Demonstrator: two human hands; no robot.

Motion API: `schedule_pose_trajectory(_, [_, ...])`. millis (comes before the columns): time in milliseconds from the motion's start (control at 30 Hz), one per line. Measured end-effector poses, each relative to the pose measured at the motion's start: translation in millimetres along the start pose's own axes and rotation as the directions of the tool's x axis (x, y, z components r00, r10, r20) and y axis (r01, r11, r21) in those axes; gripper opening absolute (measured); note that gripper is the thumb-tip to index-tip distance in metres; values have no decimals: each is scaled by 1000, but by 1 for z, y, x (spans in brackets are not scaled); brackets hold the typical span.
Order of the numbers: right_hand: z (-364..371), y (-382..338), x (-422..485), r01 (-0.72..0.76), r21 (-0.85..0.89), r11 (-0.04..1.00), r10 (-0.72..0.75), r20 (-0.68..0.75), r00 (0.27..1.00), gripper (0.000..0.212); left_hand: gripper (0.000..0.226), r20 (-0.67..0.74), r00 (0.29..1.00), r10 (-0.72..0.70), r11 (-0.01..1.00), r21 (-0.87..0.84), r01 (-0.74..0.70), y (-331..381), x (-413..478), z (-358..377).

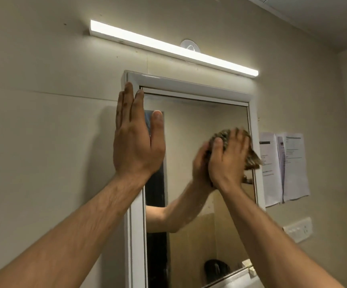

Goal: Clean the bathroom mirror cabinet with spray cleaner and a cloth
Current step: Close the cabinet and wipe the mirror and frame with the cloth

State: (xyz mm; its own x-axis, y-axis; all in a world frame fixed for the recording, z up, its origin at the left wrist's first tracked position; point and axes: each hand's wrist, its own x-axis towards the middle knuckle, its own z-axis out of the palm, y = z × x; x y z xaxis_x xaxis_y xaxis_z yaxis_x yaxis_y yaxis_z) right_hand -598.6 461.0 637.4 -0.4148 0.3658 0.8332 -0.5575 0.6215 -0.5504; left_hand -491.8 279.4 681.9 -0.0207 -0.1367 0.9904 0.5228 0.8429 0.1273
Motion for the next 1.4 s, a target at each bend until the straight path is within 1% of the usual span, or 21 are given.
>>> schedule_pose_trajectory(67, [11, -37, -20, 344, -12, 939, -341, 102, 934, 72, 69, -3, 1000, 14, 1000, 8, -14, 2, 0, 1])
schedule_pose_trajectory(133, [25, -62, -50, 742, -1, 671, -727, 198, 657, 72, 69, -19, 1000, 15, 1000, -14, -15, 1, -1, -1])
schedule_pose_trajectory(200, [30, -62, -67, 871, 86, 484, -865, 194, 462, 68, 69, 5, 999, 41, 999, 5, -41, -2, -3, -5])
schedule_pose_trajectory(300, [19, -25, -52, 922, 104, 372, -922, 159, 354, 63, 70, 182, 971, 157, 947, 253, -200, -8, -13, -9])
schedule_pose_trajectory(333, [15, -6, -42, 905, 79, 418, -901, 168, 401, 64, 72, 243, 953, 182, 912, 320, -256, -9, -18, -10])
schedule_pose_trajectory(400, [2, 33, -24, 705, 26, 708, -701, 143, 699, 67, 75, 339, 918, 207, 845, 410, -343, -9, -27, -11])
schedule_pose_trajectory(433, [-4, 50, -18, 497, 16, 867, -496, 99, 862, 67, 76, 385, 897, 219, 801, 455, -390, -9, -33, -11])
schedule_pose_trajectory(500, [-12, 72, -10, 84, 32, 996, -84, 7, 996, 68, 79, 463, 850, 251, 695, 525, -491, -9, -45, -9])
schedule_pose_trajectory(600, [-6, 62, -13, -114, -12, 993, 114, -12, 993, 73, 82, 504, 821, 268, 629, 554, -546, -9, -52, -4])
schedule_pose_trajectory(700, [4, 24, -38, 227, -58, 972, -223, 62, 973, 71, 83, 477, 830, 288, 675, 514, -529, -9, -50, -5])
schedule_pose_trajectory(733, [8, 14, -50, 445, -50, 894, -439, 104, 892, 70, 82, 463, 833, 303, 704, 480, -523, -9, -50, -7])
schedule_pose_trajectory(800, [16, 5, -74, 801, 34, 597, -788, 210, 578, 68, 82, 437, 841, 319, 751, 425, -506, -8, -50, -9])
schedule_pose_trajectory(900, [22, 21, -88, 940, 129, 315, -926, 258, 275, 64, 84, 436, 844, 312, 740, 445, -504, -7, -51, -11])
schedule_pose_trajectory(1000, [11, 49, -66, 910, 96, 402, -895, 252, 369, 65, 84, 480, 820, 311, 705, 463, -538, -8, -54, -10])
schedule_pose_trajectory(1067, [0, 64, -46, 737, 51, 674, -734, 161, 660, 66, 84, 512, 799, 316, 689, 455, -564, -9, -57, -9])
schedule_pose_trajectory(1133, [-8, 66, -29, 300, 62, 952, -302, 19, 953, 67, 84, 541, 781, 311, 667, 462, -585, -10, -61, -7])
schedule_pose_trajectory(1167, [-7, 60, -23, 64, 98, 993, -61, -30, 998, 68, 84, 548, 778, 308, 661, 464, -589, -11, -62, -6])
schedule_pose_trajectory(1233, [1, 38, -24, -167, 63, 984, 171, -56, 984, 72, 84, 541, 783, 306, 667, 466, -582, -11, -62, -4])
schedule_pose_trajectory(1267, [6, 26, -32, -118, 22, 993, 119, -48, 992, 72, 84, 529, 789, 313, 673, 462, -577, -12, -61, -4])
schedule_pose_trajectory(1333, [17, 14, -57, 349, 14, 937, -349, 47, 936, 71, 83, 498, 799, 336, 688, 450, -569, -13, -61, -4])
schedule_pose_trajectory(1400, [20, 15, -78, 852, 87, 516, -843, 230, 486, 70, 81, 453, 815, 362, 705, 439, -557, -14, -63, -5])
